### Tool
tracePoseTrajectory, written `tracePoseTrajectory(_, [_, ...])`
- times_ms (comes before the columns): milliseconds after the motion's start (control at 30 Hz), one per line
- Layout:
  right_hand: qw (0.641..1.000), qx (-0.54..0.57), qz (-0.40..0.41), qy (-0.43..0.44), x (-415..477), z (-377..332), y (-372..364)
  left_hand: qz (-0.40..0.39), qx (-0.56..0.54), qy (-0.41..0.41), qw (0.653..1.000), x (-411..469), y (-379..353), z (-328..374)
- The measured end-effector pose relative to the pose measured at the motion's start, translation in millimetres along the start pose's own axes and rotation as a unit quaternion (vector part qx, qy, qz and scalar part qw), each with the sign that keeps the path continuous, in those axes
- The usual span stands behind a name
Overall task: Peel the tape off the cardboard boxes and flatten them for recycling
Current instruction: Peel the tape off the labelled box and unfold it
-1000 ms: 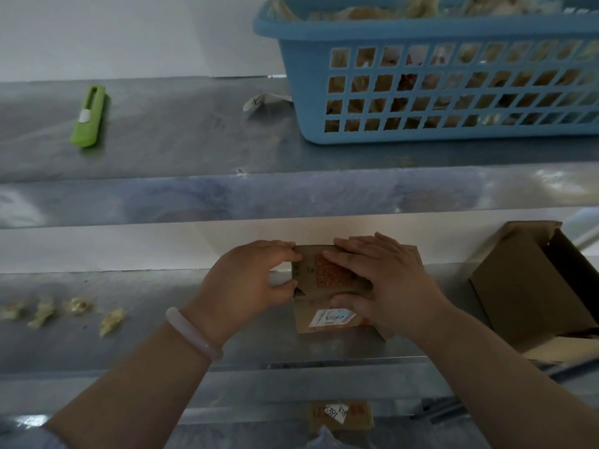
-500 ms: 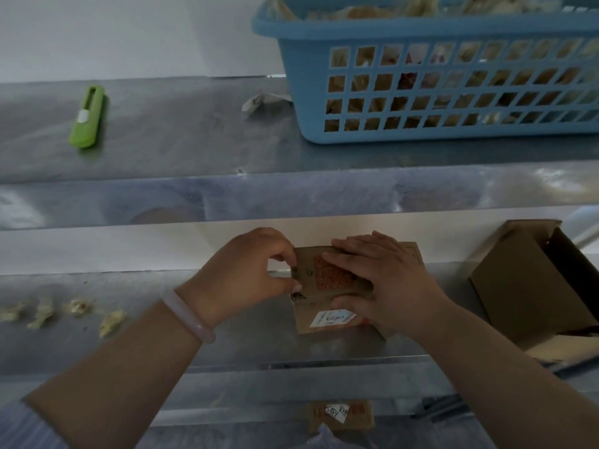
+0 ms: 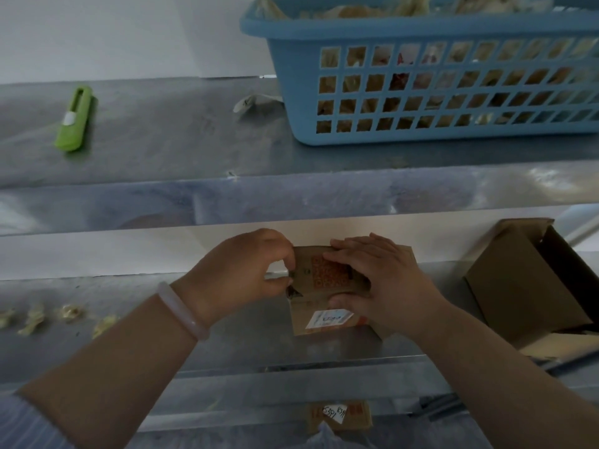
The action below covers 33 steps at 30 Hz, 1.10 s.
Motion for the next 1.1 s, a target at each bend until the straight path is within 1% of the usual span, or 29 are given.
tracePoseTrajectory(167, [1.0, -0.001, -0.019, -0.003, 4.2, 3.1, -0.5, 0.066, 0.125, -0.089, 0.986, -7.3, 5.6, 25.8])
tracePoseTrajectory(233, [1.0, 0.001, -0.019, 0.001, 5.7, 3.0, 0.3, 0.078, 0.154, -0.121, 0.978, -9.3, 2.0, 32.2])
tracePoseTrajectory(300, [1.0, -0.006, -0.016, 0.011, 6.7, 0.7, 0.9, 0.073, 0.17, -0.137, 0.973, -8.6, -3.3, 33.8])
tracePoseTrajectory(433, [1.0, -0.004, -0.009, 0.018, 5.9, -1.3, 2.7, 0.028, 0.206, -0.126, 0.97, -3.2, -13.4, 23.9])
tracePoseTrajectory(467, [1.0, -0.003, -0.008, 0.018, 5.2, -1.4, 3.0, 0.012, 0.202, -0.118, 0.972, -4.1, -17.2, 17.6])
tracePoseTrajectory(500, [1.0, -0.002, -0.007, 0.02, 4.5, -2.2, 3.2, -0.002, 0.171, -0.104, 0.98, -6.7, -20.6, 10.6])
tracePoseTrajectory(533, [1.0, -0.001, -0.003, 0.023, 3.5, -3.3, 3.4, -0.012, 0.118, -0.082, 0.99, -9.7, -23.3, 2.6])
tracePoseTrajectory(567, [1.0, -0.002, 0.003, 0.025, 2.3, -4.1, 4.1, -0.006, 0.055, -0.054, 0.997, -12.4, -23.2, -6.3])
tracePoseTrajectory(600, [1.0, -0.004, 0.008, 0.028, 1.0, -4.9, 4.9, 0.021, -0.008, -0.019, 1.0, -14.1, -19.8, -15.5])
tracePoseTrajectory(667, [0.999, -0.011, 0.019, 0.032, -2.1, -6.1, 7.0, 0.084, -0.13, 0.062, 0.986, -19.2, -13.3, -33.1])
tracePoseTrajectory(733, [0.999, -0.01, 0.028, 0.041, -4.9, -7.6, 10.1, 0.093, -0.248, 0.128, 0.956, -23.1, -22.2, -41.2])
tracePoseTrajectory(800, [0.998, -0.004, 0.039, 0.056, -7.0, -11.7, 13.1, 0.099, -0.313, 0.142, 0.934, -24.5, -30.7, -33.0])
tracePoseTrajectory(833, [0.997, -0.003, 0.048, 0.065, -8.1, -14.5, 14.5, 0.105, -0.312, 0.132, 0.935, -23.9, -32.0, -25.0])
tracePoseTrajectory(933, [0.994, -0.018, 0.071, 0.083, -12.5, -21.0, 16.0, 0.116, -0.231, 0.075, 0.963, -17.1, -31.2, 0.2])
tracePoseTrajectory(1033, [0.991, -0.034, 0.09, 0.094, -17.9, -25.1, 16.7, 0.138, -0.183, 0.063, 0.971, -15.6, -26.9, 2.3])
tracePoseTrajectory(1100, [0.99, -0.032, 0.091, 0.104, -19.6, -28.1, 14.9, 0.142, -0.119, 0.034, 0.982, -17.2, -22.5, 5.5])
Point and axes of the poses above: each hand's wrist, its own x-axis towards the middle knuckle, its own y-axis out of the back of the hand, z = x × y, the point moved 10 cm from there along x, towards the middle knuckle, and after that the axes turned 6 degrees about -x, right-handed, at the moved point
